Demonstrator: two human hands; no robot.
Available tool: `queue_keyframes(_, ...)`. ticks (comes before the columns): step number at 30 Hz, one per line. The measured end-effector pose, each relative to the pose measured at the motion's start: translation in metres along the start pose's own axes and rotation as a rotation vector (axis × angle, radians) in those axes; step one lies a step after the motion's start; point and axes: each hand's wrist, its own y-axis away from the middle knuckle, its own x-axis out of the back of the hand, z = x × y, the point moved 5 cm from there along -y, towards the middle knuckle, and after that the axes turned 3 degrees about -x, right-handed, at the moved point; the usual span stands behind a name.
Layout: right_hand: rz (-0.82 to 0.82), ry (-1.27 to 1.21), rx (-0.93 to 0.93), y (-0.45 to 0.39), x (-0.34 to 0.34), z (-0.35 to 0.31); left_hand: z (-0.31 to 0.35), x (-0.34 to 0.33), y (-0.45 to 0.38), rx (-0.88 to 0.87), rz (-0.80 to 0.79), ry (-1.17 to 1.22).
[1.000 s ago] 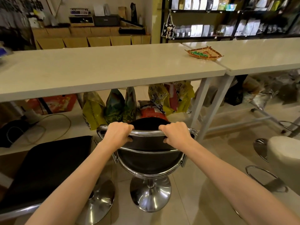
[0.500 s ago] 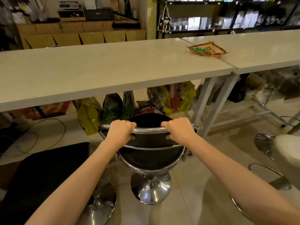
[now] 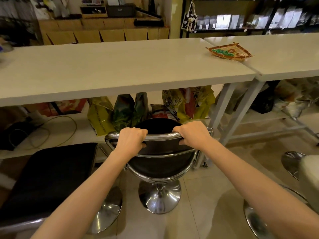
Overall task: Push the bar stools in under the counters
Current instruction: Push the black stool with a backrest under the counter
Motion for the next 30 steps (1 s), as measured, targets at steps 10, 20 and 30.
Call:
queue_keyframes(10,0.002,-0.014,0.136,-0.002,-0.01,0.031,0.033,0.015,0.001,0.151,-0.032,-0.026)
queue_keyframes(20,0.011,0.016,0.163,-0.002,-0.009,0.032,0.035,0.017,-0.001,0.206,-0.064,-0.022)
queue_keyframes(30,0.004,0.043,0.159,-0.003,-0.007,0.022,0.023,0.015,0.0,0.206,-0.091,0.014)
